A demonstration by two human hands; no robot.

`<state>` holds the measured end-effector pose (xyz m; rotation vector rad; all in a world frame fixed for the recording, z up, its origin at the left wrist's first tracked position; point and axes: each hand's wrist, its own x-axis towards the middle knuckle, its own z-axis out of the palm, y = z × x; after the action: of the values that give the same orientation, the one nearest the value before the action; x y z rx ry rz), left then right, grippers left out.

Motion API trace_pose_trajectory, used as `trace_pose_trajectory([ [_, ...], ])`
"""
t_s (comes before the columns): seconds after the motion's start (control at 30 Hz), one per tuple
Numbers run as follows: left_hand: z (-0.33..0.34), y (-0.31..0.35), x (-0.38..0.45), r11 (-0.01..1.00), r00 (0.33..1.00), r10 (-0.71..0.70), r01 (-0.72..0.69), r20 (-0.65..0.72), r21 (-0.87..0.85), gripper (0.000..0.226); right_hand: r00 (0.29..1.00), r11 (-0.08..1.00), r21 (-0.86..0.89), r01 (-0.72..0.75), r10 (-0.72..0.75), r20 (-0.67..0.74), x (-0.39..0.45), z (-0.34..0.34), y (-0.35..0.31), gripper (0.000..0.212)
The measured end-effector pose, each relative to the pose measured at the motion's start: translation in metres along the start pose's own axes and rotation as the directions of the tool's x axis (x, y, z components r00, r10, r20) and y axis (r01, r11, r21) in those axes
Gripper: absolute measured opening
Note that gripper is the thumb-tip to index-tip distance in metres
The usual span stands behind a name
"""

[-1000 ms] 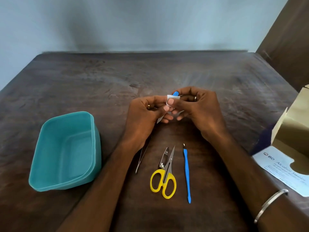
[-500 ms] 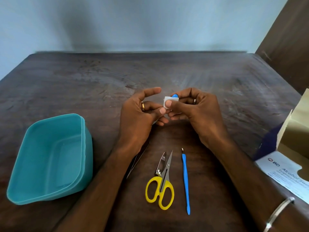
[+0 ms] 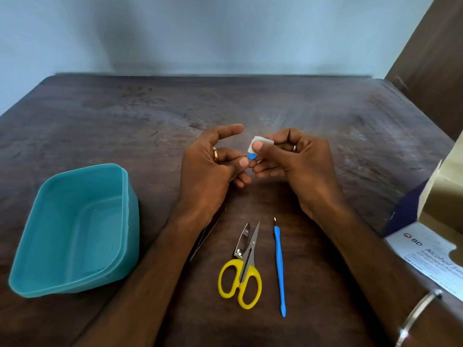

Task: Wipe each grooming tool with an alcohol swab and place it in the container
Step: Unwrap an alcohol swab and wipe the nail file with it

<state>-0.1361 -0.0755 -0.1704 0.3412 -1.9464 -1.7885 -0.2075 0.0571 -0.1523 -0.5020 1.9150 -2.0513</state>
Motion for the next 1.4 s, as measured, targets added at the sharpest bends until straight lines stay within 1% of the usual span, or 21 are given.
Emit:
trace_pose_trajectory([
  [0.07, -0.001, 0.000, 0.000, 1.000, 1.000, 0.009, -0.009, -0.014, 0.006, 0.051, 1.000, 1.000, 0.014, -0.002, 0.002, 0.014, 0.000, -0.001, 0.000, 0.006],
  [0.23, -0.002, -0.001, 0.001, 1.000, 0.998, 0.023, -0.022, -0.055, 0.022, 0.050, 0.998, 1.000, 0.013, -0.006, 0.006, 0.065, 0.000, -0.001, 0.000, 0.011],
  [0.33, -0.002, -0.003, 0.003, 0.999, 0.998, 0.029, -0.027, -0.057, 0.032, 0.050, 0.997, 0.999, 0.035, 0.000, -0.003, 0.074, 0.000, 0.000, 0.000, 0.016],
  [0.4, -0.002, -0.003, 0.003, 0.999, 0.998, 0.028, -0.026, -0.048, 0.043, 0.049, 0.998, 0.999, 0.035, 0.018, -0.020, 0.067, 0.000, 0.000, 0.000, 0.015],
  [0.53, -0.003, -0.002, 0.002, 1.000, 0.999, -0.009, 0.008, -0.036, -0.017, 0.046, 0.996, 0.997, 0.073, 0.026, -0.032, 0.086, 0.000, -0.002, 0.000, 0.010],
  [0.6, -0.005, 0.001, 0.002, 0.994, 0.999, -0.045, 0.045, -0.006, -0.095, 0.045, 0.992, 0.996, 0.078, 0.050, -0.059, 0.115, 0.001, -0.003, 0.001, 0.008],
  [0.7, -0.009, 0.002, 0.002, 0.965, 0.988, -0.114, 0.135, 0.105, -0.224, 0.047, 0.986, 0.994, 0.027, 0.102, -0.105, 0.132, 0.002, -0.004, 0.003, 0.012],
  [0.8, -0.013, 0.003, 0.003, 0.940, 0.970, -0.141, 0.194, 0.198, -0.280, 0.046, 0.985, 0.993, 0.001, 0.115, -0.114, 0.133, 0.002, -0.005, 0.004, 0.009],
  [0.9, -0.013, 0.003, 0.003, 0.949, 0.959, -0.124, 0.189, 0.254, -0.253, 0.038, 0.988, 0.993, 0.029, 0.115, -0.117, 0.104, 0.002, -0.005, 0.004, 0.003],
  [0.97, -0.011, 0.003, 0.003, 0.961, 0.960, -0.105, 0.165, 0.261, -0.220, 0.036, 0.989, 0.992, 0.035, 0.120, -0.122, 0.084, 0.003, -0.006, 0.004, 0.003],
  [1.07, -0.009, 0.002, 0.003, 0.967, 0.972, -0.080, 0.130, 0.222, -0.220, 0.039, 0.990, 0.994, 0.035, 0.105, -0.108, 0.090, 0.004, -0.007, 0.005, 0.005],
  [1.17, -0.008, 0.000, 0.003, 0.969, 0.980, -0.074, 0.114, 0.182, -0.221, 0.041, 0.993, 0.996, 0.041, 0.076, -0.079, 0.092, 0.004, -0.006, 0.005, 0.017],
  [1.27, -0.008, -0.001, 0.003, 0.976, 0.982, -0.067, 0.102, 0.178, -0.194, 0.043, 0.995, 0.997, 0.042, 0.065, -0.068, 0.077, 0.004, -0.005, 0.006, 0.025],
  [1.33, -0.007, 0.000, 0.002, 0.979, 0.981, -0.063, 0.097, 0.185, -0.179, 0.043, 0.996, 0.997, 0.037, 0.069, -0.071, 0.056, 0.004, -0.005, 0.006, 0.024],
  [1.4, -0.007, 0.000, 0.002, 0.982, 0.981, -0.060, 0.091, 0.187, -0.163, 0.043, 0.996, 0.997, 0.032, 0.075, -0.076, 0.035, 0.003, -0.006, 0.005, 0.019],
])
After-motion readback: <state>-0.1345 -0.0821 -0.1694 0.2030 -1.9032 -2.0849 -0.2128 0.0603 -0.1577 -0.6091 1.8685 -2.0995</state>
